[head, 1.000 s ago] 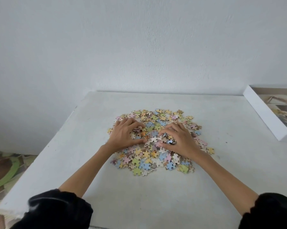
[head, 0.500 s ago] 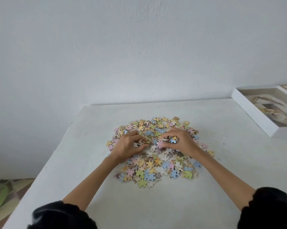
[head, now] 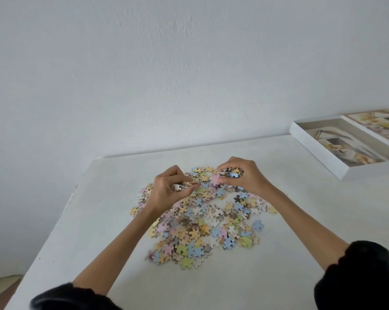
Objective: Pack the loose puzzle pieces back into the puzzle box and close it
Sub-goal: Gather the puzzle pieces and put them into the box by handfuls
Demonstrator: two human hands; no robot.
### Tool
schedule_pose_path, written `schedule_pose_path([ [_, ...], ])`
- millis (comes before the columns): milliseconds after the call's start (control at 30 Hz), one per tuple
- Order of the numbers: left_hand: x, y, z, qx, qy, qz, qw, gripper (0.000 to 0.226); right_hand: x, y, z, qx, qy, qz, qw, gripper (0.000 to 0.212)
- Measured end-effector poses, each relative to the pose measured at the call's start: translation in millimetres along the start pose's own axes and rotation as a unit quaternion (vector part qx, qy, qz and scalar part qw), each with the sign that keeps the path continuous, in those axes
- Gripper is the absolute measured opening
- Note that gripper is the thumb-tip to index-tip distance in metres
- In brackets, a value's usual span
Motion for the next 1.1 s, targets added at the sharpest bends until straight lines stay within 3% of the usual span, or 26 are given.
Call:
schedule_pose_path([
  [433, -48, 46, 83, -0.047, -0.022, 0.028, 0.998, 0.035, -27, 24, -121, -0.027, 0.035, -0.014, 0.999, 0.02],
  [700, -98, 89, 193, -0.047, -0.033, 0.035, 0.998, 0.022, -73, 45, -242, -0.075, 0.042, 0.004, 0.996, 0.018],
  [867, -123, 112, 274, -0.031, -0.049, 0.048, 0.997, 0.02, -112, 57, -306, -0.091, -0.024, -0.01, 0.995, 0.019],
  [1100, -136, 125, 377, 0.017, -0.094, 0.044, 0.994, 0.016, -175, 81, -355, -0.1, -0.049, -0.005, 0.994, 0.021],
])
Point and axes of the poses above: each hand's wrist, its own y-axis towards the middle knuckle, its own z-axis out of the palm, x = y × z, the point moved 1 cm from there along y, towards the middle knuckle, and after that the axes turned 14 degrees about -x, right-handed, at the moved point
